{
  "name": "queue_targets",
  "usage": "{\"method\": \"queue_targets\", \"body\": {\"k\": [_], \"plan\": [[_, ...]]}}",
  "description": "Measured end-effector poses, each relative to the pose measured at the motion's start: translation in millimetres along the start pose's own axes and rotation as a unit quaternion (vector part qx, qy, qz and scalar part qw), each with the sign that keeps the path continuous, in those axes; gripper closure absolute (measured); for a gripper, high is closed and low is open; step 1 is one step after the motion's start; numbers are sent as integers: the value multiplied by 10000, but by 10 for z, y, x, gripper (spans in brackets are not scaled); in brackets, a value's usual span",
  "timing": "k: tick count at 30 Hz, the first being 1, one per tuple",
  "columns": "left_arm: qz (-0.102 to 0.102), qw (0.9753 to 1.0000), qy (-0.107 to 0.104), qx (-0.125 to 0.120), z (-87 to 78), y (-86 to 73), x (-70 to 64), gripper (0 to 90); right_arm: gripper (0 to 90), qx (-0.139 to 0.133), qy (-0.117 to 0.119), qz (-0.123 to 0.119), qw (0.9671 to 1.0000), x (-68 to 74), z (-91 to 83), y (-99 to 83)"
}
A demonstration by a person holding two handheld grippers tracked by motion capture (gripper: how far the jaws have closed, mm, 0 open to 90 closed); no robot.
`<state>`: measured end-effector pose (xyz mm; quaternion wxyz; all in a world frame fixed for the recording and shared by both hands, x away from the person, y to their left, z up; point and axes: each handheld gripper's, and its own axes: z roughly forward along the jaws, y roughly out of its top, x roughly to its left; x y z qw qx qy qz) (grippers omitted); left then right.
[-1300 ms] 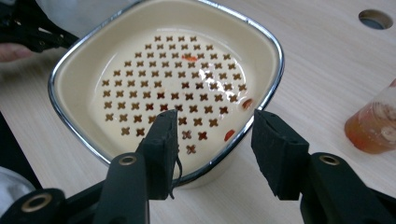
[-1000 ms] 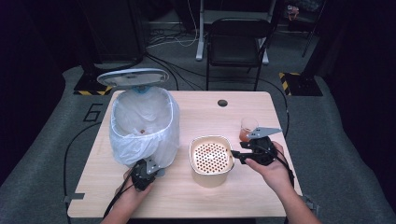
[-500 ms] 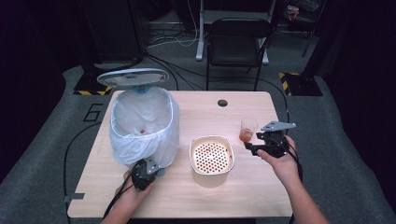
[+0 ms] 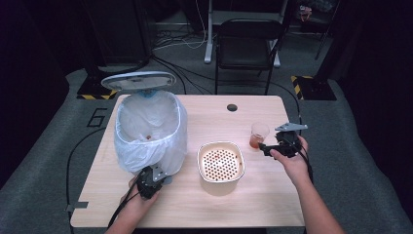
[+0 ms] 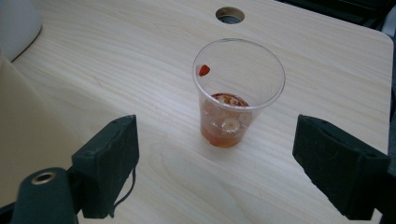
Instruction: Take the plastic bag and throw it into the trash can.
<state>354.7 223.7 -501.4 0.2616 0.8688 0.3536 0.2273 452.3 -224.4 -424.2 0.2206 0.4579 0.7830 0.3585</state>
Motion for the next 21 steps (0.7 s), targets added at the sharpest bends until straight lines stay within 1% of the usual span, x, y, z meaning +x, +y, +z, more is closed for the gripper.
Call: {"method": "queue_targets", "body": {"k": [4,5,6,7,10,11,12,13,14,15,16,17,18,19,20,21], "plan": [[14,10000,-19,31,-5,3,6,900,137,27,-47,-112,9999,-26,123,41],[9,10000,14,17,-3,2,3,900,137,34,-69,-56,10000,-20,152,56],[-23,10000,14,-10,1,-1,1,900,137,66,-120,-121,9998,-31,183,76],[-32,10000,13,-16,3,-1,2,900,136,58,-135,-134,9998,-34,204,91],[-19,10000,-21,-16,0,0,6,900,104,95,-175,-116,9997,-55,268,155],[-14,10000,-26,-14,0,0,7,900,88,93,-168,-143,9997,-71,295,184],[-10,10000,-28,-13,0,0,9,900,85,103,-172,-20,9998,-64,312,204],[-19,10000,-34,-36,3,-2,9,900,83,96,-164,-13,9998,-69,330,220],[-23,10000,-33,-34,3,-2,9,900,80,102,-147,-65,9998,-79,341,228],[-12,10000,-37,-32,2,-1,11,900,79,82,-161,-47,9998,-78,358,240],[-60,10000,-24,-41,6,-3,8,900,79,80,-161,26,9998,-69,383,254],[-16,10000,-33,-26,2,-2,11,900,79,85,-172,-36,9998,-78,404,260],[-59,10000,-18,-41,5,-3,8,900,79,91,-161,-55,9998,-83,428,269],[-13,10000,-39,-32,2,-2,13,900,79,117,-171,61,9998,-69,450,280],[-14,10000,-55,-21,0,-2,17,900,79,119,-169,-57,9998,-87,470,284],[-38,10000,-46,-44,3,-3,13,900,79,126,-222,49,9997,-69,490,296]]}}
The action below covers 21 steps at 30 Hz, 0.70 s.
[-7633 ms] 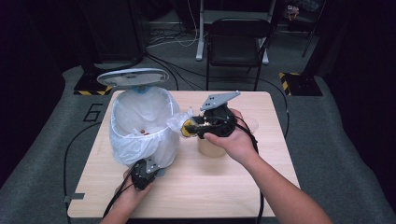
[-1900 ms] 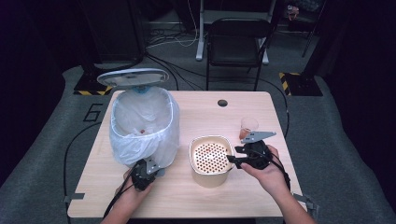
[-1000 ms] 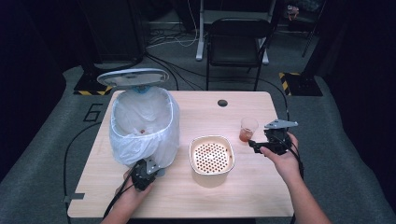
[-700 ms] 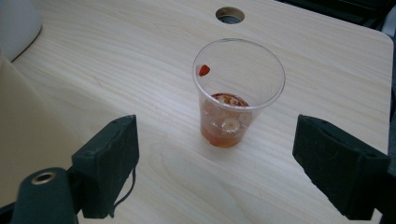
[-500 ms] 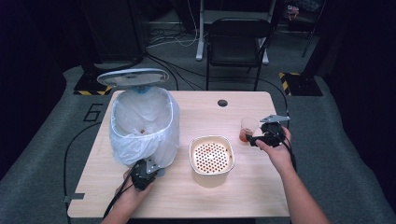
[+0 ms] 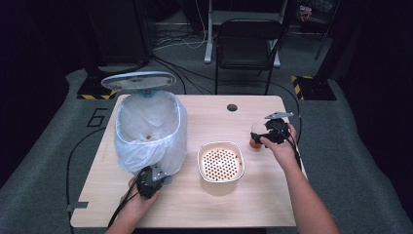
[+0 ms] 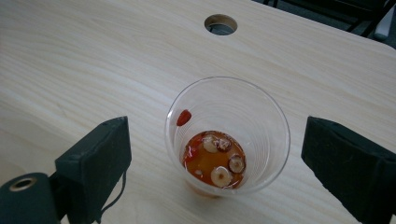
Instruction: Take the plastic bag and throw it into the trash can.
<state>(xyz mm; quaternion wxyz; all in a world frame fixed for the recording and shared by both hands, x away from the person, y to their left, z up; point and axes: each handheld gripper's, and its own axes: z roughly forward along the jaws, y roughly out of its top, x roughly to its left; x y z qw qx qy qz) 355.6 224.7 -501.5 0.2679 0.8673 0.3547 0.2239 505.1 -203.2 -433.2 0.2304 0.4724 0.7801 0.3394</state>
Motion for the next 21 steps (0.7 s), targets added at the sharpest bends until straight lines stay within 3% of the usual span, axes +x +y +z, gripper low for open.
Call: {"method": "queue_targets", "body": {"k": [4,6,13,18,21], "plan": [[-42,10000,-5,32,-1,1,4,900,77,60,-42,-34,10000,-11,88,15],[68,10000,-31,59,-6,4,17,900,75,101,-67,18,9999,-13,118,20],[-10,10000,-21,3,1,-1,14,900,73,273,-89,106,9995,-51,228,5],[-3,10000,-17,-1,2,-2,15,900,211,354,-11,194,9992,-61,274,-20],[-15,10000,-21,4,0,-2,14,900,221,363,28,156,9992,-73,257,-30]]}}
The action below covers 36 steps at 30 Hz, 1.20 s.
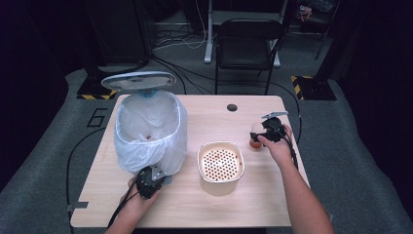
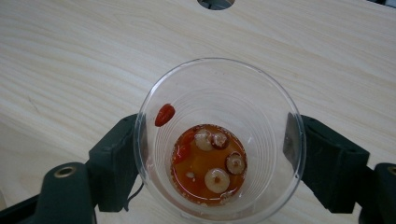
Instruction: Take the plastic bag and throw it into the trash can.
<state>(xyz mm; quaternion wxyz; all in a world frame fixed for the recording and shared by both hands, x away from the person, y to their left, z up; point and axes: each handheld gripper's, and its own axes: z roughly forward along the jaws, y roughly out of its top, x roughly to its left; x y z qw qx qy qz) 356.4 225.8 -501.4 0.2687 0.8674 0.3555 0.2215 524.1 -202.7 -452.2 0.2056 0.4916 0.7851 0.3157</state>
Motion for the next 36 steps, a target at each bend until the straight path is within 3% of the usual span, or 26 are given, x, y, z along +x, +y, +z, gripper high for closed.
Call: {"method": "queue_targets", "body": {"k": [6,15,26,29,30,31,33,36], "plan": [[-1,10000,8,-10,1,-1,-1,900,224,58,122,-136,9998,20,-86,-68],[3,10000,16,-2,0,-2,-2,900,226,56,228,-373,9990,196,-322,-312],[41,10000,23,27,-5,1,-9,900,216,-21,373,-343,9987,412,-603,-633],[6,10000,64,29,-4,1,-17,900,177,-93,317,-308,9990,443,-623,-669],[0,10000,61,14,-1,0,-16,900,133,-123,269,-402,9988,437,-624,-683],[-12,10000,59,11,-1,-1,-17,900,133,-160,276,-271,9991,457,-622,-689],[60,10000,43,41,-7,2,-10,900,131,-324,292,-253,9987,457,-621,-715],[-32,10000,28,31,-4,-1,-10,900,111,-405,286,-262,9984,469,-610,-729]]}}
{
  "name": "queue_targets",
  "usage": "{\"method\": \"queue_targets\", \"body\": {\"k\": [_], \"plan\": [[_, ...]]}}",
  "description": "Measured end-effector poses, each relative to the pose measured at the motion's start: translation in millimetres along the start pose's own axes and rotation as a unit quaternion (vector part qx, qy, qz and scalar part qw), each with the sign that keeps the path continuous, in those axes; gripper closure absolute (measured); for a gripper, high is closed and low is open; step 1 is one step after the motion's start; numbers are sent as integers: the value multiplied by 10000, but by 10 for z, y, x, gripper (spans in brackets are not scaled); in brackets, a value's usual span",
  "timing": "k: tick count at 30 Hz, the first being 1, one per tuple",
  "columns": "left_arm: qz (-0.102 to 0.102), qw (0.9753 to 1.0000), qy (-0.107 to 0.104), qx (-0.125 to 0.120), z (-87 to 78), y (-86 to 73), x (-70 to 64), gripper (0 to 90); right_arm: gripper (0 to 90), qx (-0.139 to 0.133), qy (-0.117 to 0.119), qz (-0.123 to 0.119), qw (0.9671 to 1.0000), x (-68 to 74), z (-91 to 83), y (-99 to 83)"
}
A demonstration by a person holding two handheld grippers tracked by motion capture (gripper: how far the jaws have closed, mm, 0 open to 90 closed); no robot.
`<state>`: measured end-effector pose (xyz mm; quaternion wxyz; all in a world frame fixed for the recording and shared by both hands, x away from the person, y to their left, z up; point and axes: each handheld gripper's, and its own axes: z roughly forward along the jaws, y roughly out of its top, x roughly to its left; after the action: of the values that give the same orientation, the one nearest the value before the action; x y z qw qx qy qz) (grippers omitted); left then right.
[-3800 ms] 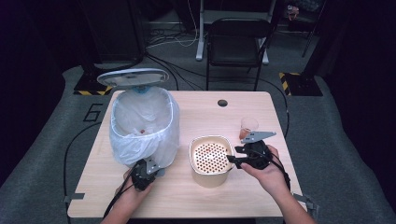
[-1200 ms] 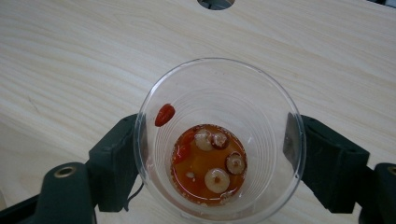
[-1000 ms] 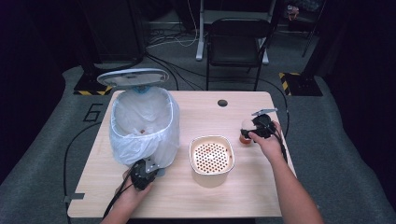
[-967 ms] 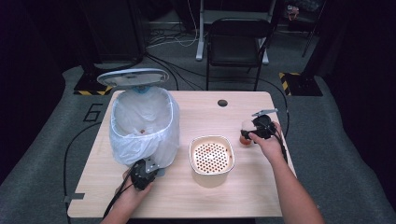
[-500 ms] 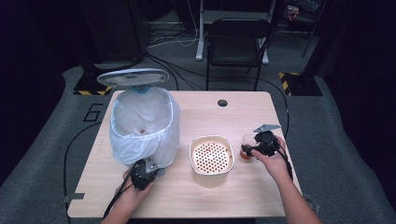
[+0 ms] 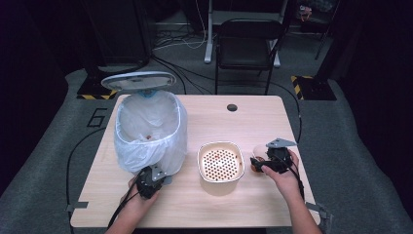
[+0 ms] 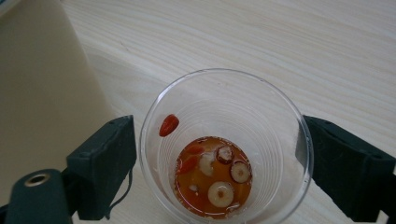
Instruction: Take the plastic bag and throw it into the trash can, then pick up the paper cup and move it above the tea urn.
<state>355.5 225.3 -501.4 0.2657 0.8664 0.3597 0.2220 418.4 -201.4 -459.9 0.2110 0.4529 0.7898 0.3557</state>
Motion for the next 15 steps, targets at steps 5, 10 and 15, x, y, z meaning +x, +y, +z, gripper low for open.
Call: {"method": "queue_targets", "body": {"k": [5,10,15], "plan": [[94,10000,-24,20,-4,4,9,900,111,-108,-16,-10,9999,16,35,-55],[56,10000,-14,14,-2,3,6,900,133,-177,55,-65,9998,5,73,-118],[22,10000,-11,-36,5,1,5,900,138,-294,133,-48,9995,-7,101,-154]]}}
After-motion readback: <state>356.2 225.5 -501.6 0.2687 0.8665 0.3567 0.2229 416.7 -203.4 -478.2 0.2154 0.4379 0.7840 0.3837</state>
